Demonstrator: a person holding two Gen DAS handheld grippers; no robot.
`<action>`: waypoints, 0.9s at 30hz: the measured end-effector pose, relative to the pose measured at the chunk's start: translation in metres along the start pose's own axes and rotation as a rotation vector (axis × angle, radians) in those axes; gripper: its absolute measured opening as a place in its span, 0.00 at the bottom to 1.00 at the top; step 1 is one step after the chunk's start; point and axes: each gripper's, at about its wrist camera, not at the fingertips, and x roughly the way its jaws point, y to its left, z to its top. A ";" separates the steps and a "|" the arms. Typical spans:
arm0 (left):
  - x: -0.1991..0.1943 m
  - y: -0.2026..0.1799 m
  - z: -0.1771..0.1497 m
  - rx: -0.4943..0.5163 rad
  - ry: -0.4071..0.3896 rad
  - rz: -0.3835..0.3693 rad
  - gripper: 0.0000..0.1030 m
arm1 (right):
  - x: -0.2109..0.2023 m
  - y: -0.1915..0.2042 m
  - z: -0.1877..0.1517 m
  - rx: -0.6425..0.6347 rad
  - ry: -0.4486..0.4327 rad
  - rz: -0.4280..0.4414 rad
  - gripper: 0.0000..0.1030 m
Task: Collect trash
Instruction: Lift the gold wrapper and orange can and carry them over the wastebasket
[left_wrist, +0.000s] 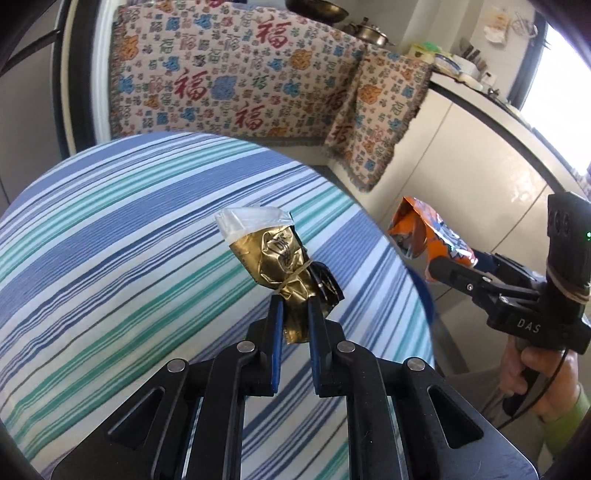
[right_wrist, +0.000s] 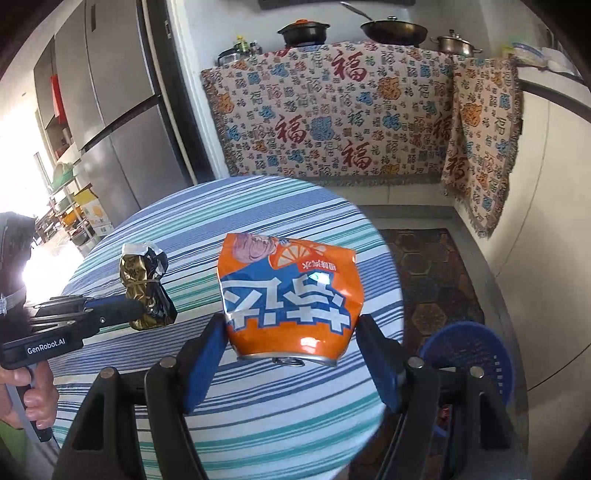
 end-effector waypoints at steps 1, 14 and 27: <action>0.004 -0.014 0.005 0.017 -0.001 -0.019 0.10 | -0.008 -0.017 0.002 0.014 -0.008 -0.020 0.70; 0.122 -0.184 0.044 0.173 0.110 -0.190 0.10 | -0.023 -0.213 -0.015 0.175 0.087 -0.207 0.71; 0.222 -0.223 0.039 0.216 0.234 -0.168 0.10 | 0.036 -0.291 -0.053 0.276 0.246 -0.169 0.71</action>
